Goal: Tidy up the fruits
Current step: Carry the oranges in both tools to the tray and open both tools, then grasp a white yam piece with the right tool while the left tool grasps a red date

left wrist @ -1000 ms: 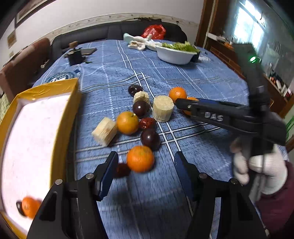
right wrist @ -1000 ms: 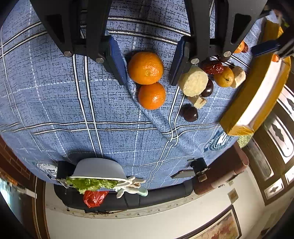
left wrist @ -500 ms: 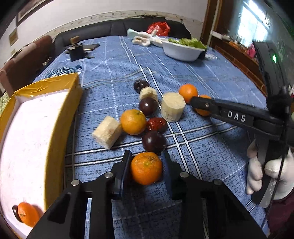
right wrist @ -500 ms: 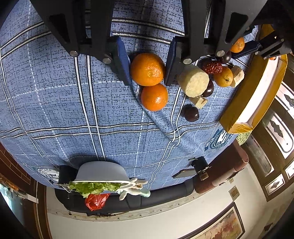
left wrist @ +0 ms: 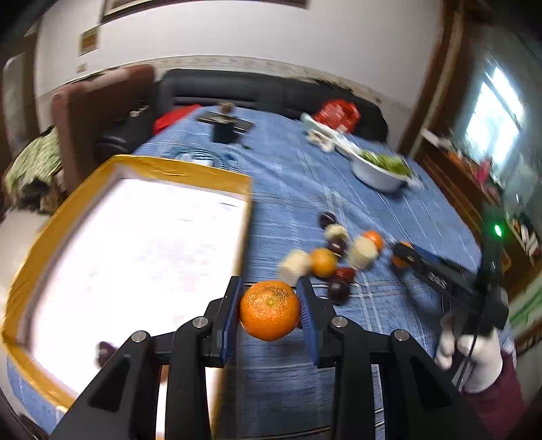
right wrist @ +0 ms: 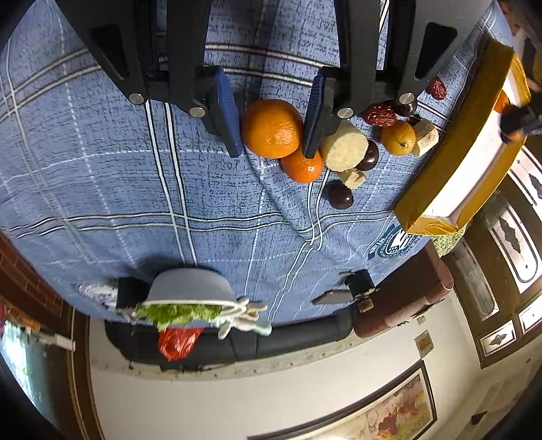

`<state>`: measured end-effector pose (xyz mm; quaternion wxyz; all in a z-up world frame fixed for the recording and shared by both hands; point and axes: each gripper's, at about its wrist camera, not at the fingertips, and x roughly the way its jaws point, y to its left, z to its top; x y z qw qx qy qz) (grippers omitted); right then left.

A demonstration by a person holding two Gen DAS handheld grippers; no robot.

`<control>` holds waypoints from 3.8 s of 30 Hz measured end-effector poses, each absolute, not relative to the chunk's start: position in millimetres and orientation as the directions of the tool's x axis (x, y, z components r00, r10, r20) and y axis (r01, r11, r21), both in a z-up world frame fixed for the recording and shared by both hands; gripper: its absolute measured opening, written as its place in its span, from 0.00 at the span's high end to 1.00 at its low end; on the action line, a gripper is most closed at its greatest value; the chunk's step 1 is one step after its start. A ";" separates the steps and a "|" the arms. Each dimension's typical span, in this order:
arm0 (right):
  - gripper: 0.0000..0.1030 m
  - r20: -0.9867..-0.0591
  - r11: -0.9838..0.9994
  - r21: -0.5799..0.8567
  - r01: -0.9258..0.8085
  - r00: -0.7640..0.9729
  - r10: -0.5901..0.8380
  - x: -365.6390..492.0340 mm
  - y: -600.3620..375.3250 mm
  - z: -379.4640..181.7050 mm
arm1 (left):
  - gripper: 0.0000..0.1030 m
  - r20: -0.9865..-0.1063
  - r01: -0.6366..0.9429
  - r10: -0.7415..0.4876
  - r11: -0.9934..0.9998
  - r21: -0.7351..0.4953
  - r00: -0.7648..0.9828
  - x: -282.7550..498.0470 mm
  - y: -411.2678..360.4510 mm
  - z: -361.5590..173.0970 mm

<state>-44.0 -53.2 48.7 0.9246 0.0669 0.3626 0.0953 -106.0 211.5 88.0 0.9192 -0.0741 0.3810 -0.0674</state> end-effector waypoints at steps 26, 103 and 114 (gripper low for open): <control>0.61 -0.728 0.758 0.262 -0.598 0.393 0.562 -74.2 207.6 73.2 | 0.69 -0.739 -0.300 -0.072 0.884 -0.357 0.669 -113.1 393.9 45.1; 0.63 -0.665 0.925 0.287 -0.250 0.642 0.380 -28.3 -9.4 52.2 | 0.70 -0.800 0.202 -0.201 0.974 -0.102 0.566 -79.4 146.5 27.6; 0.63 -0.589 0.847 0.430 -0.314 0.613 0.526 -35.8 -9.4 59.2 | 0.69 -0.739 0.073 -0.120 0.993 -0.095 0.663 -107.0 206.1 72.6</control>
